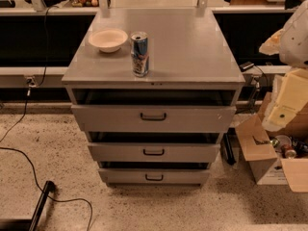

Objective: Open top drawer

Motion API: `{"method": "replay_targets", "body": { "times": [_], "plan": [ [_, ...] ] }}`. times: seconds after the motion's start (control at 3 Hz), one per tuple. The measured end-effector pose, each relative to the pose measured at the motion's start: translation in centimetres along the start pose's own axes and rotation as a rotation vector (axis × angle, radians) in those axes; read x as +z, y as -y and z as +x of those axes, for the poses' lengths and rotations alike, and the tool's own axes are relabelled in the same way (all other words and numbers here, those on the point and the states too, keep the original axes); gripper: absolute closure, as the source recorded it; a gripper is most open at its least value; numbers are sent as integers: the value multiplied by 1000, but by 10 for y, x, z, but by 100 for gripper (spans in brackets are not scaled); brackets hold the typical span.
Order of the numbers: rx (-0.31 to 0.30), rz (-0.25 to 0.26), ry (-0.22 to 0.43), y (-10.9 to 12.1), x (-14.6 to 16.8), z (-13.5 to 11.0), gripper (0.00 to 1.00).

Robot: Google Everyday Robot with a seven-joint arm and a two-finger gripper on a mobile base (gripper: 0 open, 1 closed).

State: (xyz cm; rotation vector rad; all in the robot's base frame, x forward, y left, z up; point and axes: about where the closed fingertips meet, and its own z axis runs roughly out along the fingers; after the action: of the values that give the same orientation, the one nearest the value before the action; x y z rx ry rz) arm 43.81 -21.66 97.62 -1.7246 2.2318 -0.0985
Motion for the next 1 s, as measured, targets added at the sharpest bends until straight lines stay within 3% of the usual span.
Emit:
{"method": "replay_targets", "body": {
  "times": [0.33,0.67,1.0],
  "plan": [
    [0,0,0,0,0,0,0],
    [-51,-22,-3,-3,7,-8,0],
    [-147,-55,29,-16,36,-31,0]
  ]
}}
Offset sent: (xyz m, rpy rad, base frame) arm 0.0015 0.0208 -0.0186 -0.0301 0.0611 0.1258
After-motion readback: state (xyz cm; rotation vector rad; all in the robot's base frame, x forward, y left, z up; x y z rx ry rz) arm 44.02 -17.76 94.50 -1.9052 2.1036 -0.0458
